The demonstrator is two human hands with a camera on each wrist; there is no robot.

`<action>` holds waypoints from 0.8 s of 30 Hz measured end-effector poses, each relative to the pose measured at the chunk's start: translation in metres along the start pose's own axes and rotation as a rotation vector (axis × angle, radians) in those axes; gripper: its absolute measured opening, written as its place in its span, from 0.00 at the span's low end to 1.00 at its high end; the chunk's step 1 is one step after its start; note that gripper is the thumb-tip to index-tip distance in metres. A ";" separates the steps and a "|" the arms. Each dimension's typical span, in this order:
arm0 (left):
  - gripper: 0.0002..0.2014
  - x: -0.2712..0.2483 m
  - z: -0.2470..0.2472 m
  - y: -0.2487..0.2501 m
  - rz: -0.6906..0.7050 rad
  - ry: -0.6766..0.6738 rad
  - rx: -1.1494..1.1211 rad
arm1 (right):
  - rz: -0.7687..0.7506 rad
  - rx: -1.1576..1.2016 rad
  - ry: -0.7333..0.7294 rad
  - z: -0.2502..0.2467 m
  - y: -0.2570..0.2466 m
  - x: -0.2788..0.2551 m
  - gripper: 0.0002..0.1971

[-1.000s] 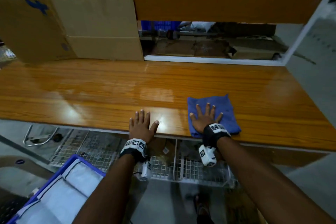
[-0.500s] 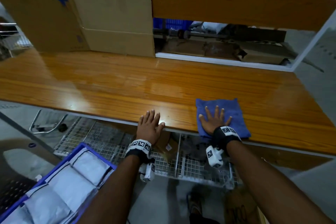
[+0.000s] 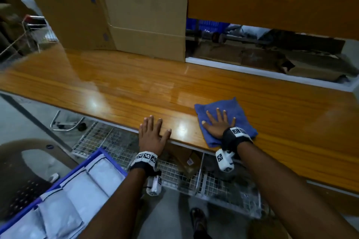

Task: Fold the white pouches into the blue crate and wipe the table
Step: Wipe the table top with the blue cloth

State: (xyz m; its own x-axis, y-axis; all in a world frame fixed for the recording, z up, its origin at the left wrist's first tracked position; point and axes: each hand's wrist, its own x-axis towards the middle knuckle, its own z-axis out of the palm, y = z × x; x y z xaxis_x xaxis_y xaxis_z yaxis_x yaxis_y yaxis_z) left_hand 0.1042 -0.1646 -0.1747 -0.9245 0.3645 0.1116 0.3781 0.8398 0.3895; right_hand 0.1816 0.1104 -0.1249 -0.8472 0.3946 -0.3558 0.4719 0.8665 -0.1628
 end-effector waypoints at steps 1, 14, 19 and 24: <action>0.38 0.001 0.001 -0.001 -0.018 0.008 0.002 | 0.022 0.006 -0.008 -0.005 -0.001 0.008 0.38; 0.40 0.037 -0.012 -0.040 -0.160 0.125 0.067 | -0.250 -0.126 -0.063 -0.008 -0.055 0.068 0.36; 0.39 0.036 -0.013 -0.039 -0.164 0.121 0.065 | -0.031 0.003 -0.042 -0.035 -0.033 0.093 0.37; 0.39 0.035 -0.016 -0.035 -0.165 0.118 0.066 | -0.164 -0.053 -0.055 -0.022 -0.076 0.098 0.37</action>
State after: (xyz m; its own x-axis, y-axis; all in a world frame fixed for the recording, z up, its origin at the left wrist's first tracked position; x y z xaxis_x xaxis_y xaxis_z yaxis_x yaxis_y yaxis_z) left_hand 0.0581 -0.1880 -0.1702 -0.9719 0.1733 0.1590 0.2198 0.9101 0.3514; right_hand 0.0573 0.0897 -0.1266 -0.8965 0.2309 -0.3782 0.3139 0.9333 -0.1744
